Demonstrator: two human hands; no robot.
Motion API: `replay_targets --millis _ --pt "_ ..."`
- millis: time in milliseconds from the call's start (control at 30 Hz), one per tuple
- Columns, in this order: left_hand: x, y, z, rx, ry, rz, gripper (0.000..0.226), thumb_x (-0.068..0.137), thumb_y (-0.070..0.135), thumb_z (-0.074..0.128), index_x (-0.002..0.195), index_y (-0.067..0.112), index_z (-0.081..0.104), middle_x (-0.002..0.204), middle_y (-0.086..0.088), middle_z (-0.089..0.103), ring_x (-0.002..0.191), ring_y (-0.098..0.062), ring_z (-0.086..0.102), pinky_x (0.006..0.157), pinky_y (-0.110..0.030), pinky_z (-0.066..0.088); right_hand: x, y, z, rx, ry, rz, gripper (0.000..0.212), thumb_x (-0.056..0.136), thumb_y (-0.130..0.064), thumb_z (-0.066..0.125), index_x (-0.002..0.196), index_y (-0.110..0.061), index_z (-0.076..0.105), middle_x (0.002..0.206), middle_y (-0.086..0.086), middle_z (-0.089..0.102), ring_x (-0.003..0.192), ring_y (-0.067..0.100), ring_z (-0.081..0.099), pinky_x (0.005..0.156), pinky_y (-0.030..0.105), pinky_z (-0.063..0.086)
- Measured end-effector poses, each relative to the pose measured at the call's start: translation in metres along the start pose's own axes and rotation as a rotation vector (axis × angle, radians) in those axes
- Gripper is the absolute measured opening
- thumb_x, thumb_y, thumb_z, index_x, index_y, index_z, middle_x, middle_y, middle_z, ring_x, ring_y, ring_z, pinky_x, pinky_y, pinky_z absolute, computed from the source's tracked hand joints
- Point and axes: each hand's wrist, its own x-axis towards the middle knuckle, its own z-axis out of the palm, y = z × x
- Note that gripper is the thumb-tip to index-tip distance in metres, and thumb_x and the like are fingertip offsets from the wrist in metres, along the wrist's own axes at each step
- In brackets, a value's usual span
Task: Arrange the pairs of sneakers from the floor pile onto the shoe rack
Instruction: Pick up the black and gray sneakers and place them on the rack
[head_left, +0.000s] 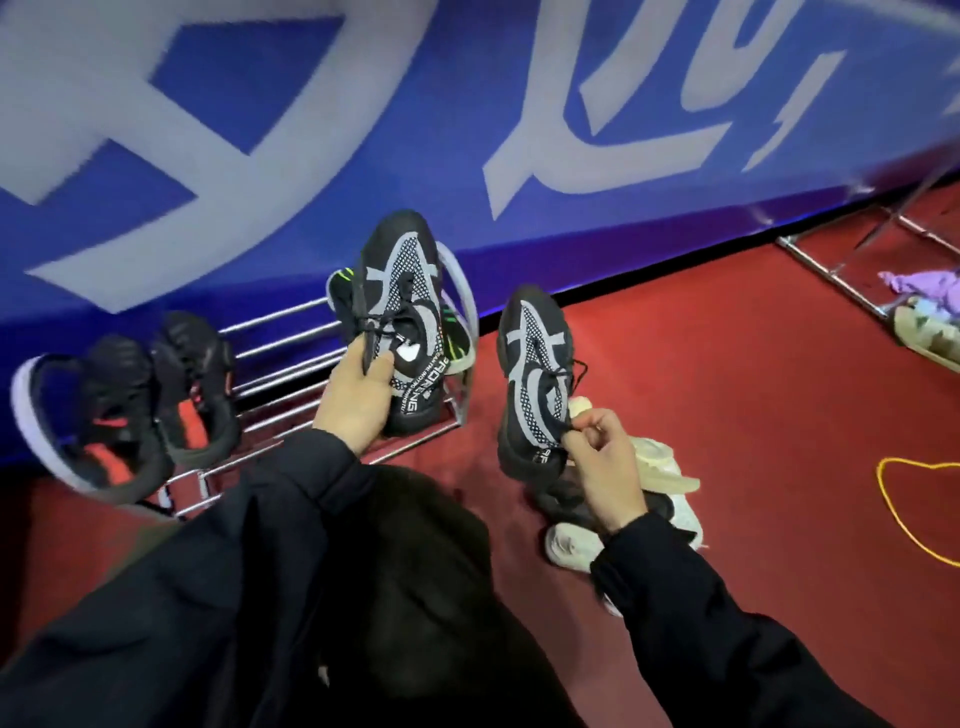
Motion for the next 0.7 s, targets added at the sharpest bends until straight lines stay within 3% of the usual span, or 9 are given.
replay_targets --millis 67,167,267,333,400,500,567,700 --pt "-0.008 0.003 -0.036 -0.066 0.14 0.041 0.036 0.096 0.033 0.046 0.129 0.025 0.059 0.124 0.002 0.066 0.121 -0.021 0.06 0.113 -0.043 0.041 0.008 -0.015 0.02 0.009 -0.093 -0.028 0.031 0.091 0.016 0.051 0.087 -0.015 0.048 0.054 -0.016 0.05 0.049 -0.001 0.043 0.057 0.025 0.043" --pt "-0.016 -0.003 -0.088 -0.144 0.38 0.079 0.022 0.094 0.036 0.044 0.109 0.038 0.061 0.108 0.012 0.067 0.108 -0.017 0.061 0.111 -0.044 0.043 0.022 -0.035 0.06 -0.002 -0.215 -0.055 0.031 0.093 0.012 0.051 0.089 -0.018 0.048 0.053 -0.012 0.052 0.051 0.007 0.046 0.055 0.028 0.042" --pt "-0.018 -0.026 -0.133 -0.106 0.539 0.073 0.036 0.1 0.036 0.044 0.13 0.023 0.058 0.123 0.004 0.065 0.119 -0.019 0.058 0.113 -0.042 0.041 0.036 -0.041 0.111 -0.052 -0.315 -0.077 0.024 0.09 0.002 0.056 0.09 -0.021 0.05 0.069 0.005 0.053 0.061 0.017 0.048 0.06 0.031 0.042" --pt "-0.016 -0.045 -0.156 -0.089 0.587 0.037 0.059 0.093 0.051 0.043 0.141 0.018 0.052 0.137 -0.003 0.062 0.129 -0.022 0.055 0.116 -0.047 0.038 0.044 -0.041 0.148 -0.121 -0.387 -0.107 0.02 0.089 -0.005 0.056 0.092 -0.024 0.05 0.077 0.006 0.054 0.067 0.018 0.05 0.066 0.033 0.042" --pt "-0.015 -0.063 -0.17 -0.079 0.614 -0.021 0.067 0.089 0.057 0.041 0.144 0.019 0.049 0.142 -0.006 0.06 0.134 -0.024 0.052 0.118 -0.049 0.036 0.051 -0.035 0.186 -0.203 -0.46 -0.116 0.019 0.088 -0.01 0.055 0.094 -0.027 0.049 0.08 0.003 0.055 0.067 0.013 0.05 0.066 0.03 0.042" --pt "-0.012 -0.08 -0.174 -0.095 0.626 -0.068 0.051 0.101 0.042 0.041 0.144 0.015 0.049 0.142 -0.007 0.059 0.134 -0.025 0.051 0.119 -0.046 0.033 0.059 -0.02 0.238 -0.28 -0.507 -0.074 0.024 0.094 -0.002 0.051 0.096 -0.025 0.048 0.08 -0.001 0.053 0.059 0.004 0.047 0.06 0.025 0.036" --pt "-0.009 -0.092 -0.17 -0.121 0.64 -0.1 0.046 0.106 0.033 0.04 0.144 0.01 0.048 0.142 -0.009 0.057 0.135 -0.026 0.049 0.118 -0.043 0.033 0.063 -0.012 0.267 -0.307 -0.514 -0.034 0.019 0.096 -0.001 0.049 0.105 -0.017 0.048 0.084 0.004 0.056 0.063 0.009 0.048 0.059 0.022 0.037" --pt "0.001 -0.115 -0.16 -0.181 0.6 -0.147 0.053 0.105 0.039 0.039 0.15 0.012 0.042 0.15 -0.008 0.052 0.141 -0.024 0.044 0.121 -0.046 0.031 0.074 0.009 0.316 -0.356 -0.532 0.024 0.026 0.098 -0.002 0.046 0.123 -0.009 0.047 0.09 0.009 0.061 0.069 0.015 0.052 0.055 0.015 0.038"
